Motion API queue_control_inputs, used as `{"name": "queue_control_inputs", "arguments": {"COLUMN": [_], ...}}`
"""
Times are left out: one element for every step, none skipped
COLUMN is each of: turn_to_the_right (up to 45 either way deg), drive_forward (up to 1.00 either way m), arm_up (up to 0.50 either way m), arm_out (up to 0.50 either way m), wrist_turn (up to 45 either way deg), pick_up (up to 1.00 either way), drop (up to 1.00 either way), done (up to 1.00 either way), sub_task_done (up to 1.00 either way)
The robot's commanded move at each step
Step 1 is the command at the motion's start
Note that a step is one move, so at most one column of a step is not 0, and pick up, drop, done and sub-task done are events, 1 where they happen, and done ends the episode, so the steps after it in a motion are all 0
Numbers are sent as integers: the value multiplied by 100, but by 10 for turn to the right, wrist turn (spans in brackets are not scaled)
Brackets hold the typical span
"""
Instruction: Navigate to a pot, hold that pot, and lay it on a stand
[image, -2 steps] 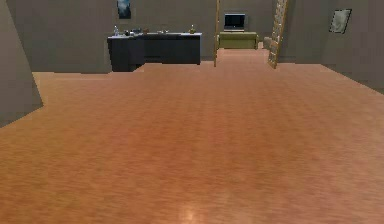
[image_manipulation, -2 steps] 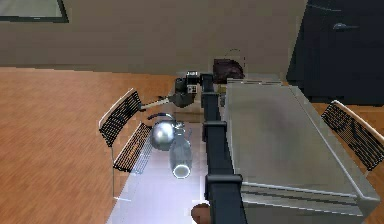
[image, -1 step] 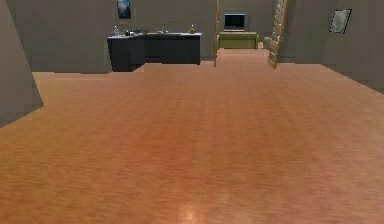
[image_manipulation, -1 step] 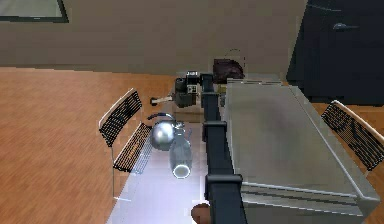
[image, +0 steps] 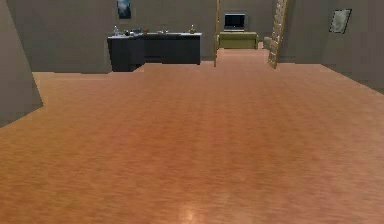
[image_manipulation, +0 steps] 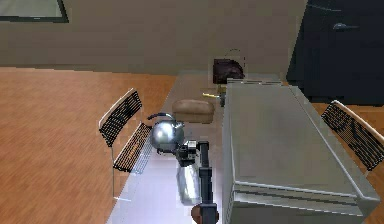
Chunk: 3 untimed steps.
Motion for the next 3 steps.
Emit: {"name": "queue_control_inputs", "arguments": {"turn_to_the_right": [0,0,0], "drive_forward": [0,0,0], "arm_up": [0,10,32], "arm_out": [0,0,0], "wrist_turn": [0,0,0], "pick_up": [100,0,0], "drop": [0,0,0], "done": [0,0,0], "sub_task_done": [0,0,0]}}
